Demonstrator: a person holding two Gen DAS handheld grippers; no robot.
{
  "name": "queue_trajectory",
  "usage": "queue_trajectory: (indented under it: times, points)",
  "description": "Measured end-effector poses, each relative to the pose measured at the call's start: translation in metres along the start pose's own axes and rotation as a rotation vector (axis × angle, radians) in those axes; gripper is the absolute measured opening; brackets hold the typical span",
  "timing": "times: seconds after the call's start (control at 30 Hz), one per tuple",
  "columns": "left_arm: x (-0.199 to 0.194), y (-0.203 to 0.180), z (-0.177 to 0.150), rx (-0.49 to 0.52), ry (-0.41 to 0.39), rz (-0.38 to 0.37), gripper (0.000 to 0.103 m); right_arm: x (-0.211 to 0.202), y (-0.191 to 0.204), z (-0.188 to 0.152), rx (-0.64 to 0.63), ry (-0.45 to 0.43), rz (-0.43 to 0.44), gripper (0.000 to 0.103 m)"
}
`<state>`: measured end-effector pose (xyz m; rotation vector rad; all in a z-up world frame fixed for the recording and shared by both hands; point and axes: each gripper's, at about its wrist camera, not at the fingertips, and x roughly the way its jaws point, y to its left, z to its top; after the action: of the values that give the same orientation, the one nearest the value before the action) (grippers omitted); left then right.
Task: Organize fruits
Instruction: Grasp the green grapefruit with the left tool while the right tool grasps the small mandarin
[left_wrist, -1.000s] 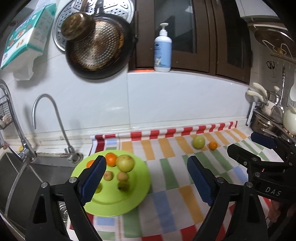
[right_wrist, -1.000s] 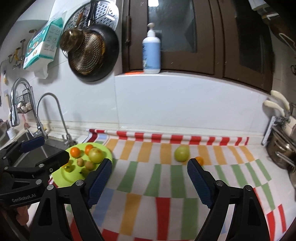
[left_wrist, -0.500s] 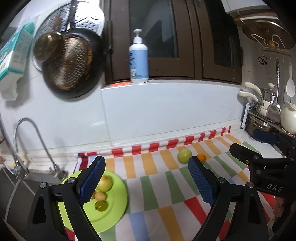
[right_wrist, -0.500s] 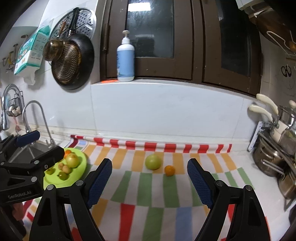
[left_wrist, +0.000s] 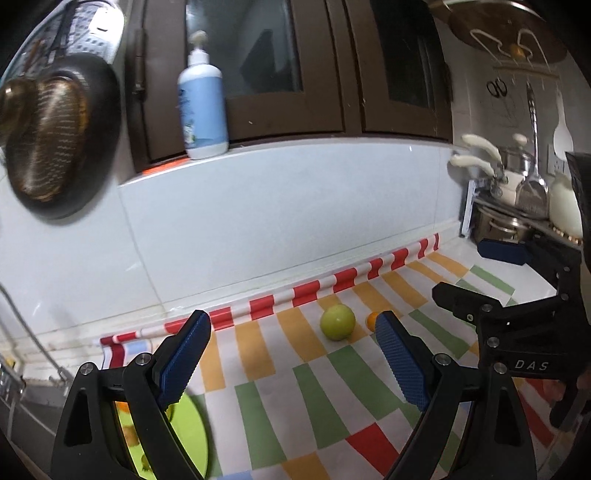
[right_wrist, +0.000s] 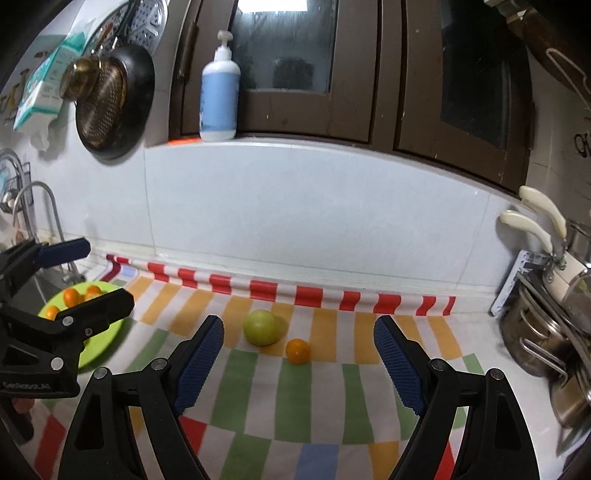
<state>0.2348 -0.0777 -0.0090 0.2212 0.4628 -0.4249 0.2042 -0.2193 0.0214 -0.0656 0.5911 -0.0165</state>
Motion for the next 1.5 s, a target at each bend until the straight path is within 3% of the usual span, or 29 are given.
queue_trajectory:
  times: [0.4, 0.97, 1.2, 1.3, 1.37, 1.5]
  points:
    - [0.078, -0.009, -0.009, 0.041, 0.105, -0.082, 0.091, 0.073, -0.01, -0.013, -0.027, 0.095, 0.072, 0.082]
    - [0.163, -0.022, -0.023, 0.061, 0.242, -0.162, 0.081, 0.163, -0.029, -0.045, 0.032, 0.315, 0.189, 0.053]
    - [0.179, -0.029, -0.023, 0.057, 0.278, -0.198, 0.079, 0.175, -0.034, -0.049, 0.06, 0.35, 0.238, 0.032]
    - [0.186, -0.034, -0.022, 0.056, 0.294, -0.201, 0.078, 0.17, -0.04, -0.051, 0.084, 0.337, 0.205, 0.032]
    - [0.193, -0.036, -0.022, 0.049, 0.313, -0.208, 0.073, 0.168, -0.046, -0.053, 0.108, 0.334, 0.187, 0.032]
    - [0.202, -0.042, -0.023, 0.048, 0.349, -0.227, 0.052, 0.162, -0.051, -0.054, 0.132, 0.32, 0.167, 0.032]
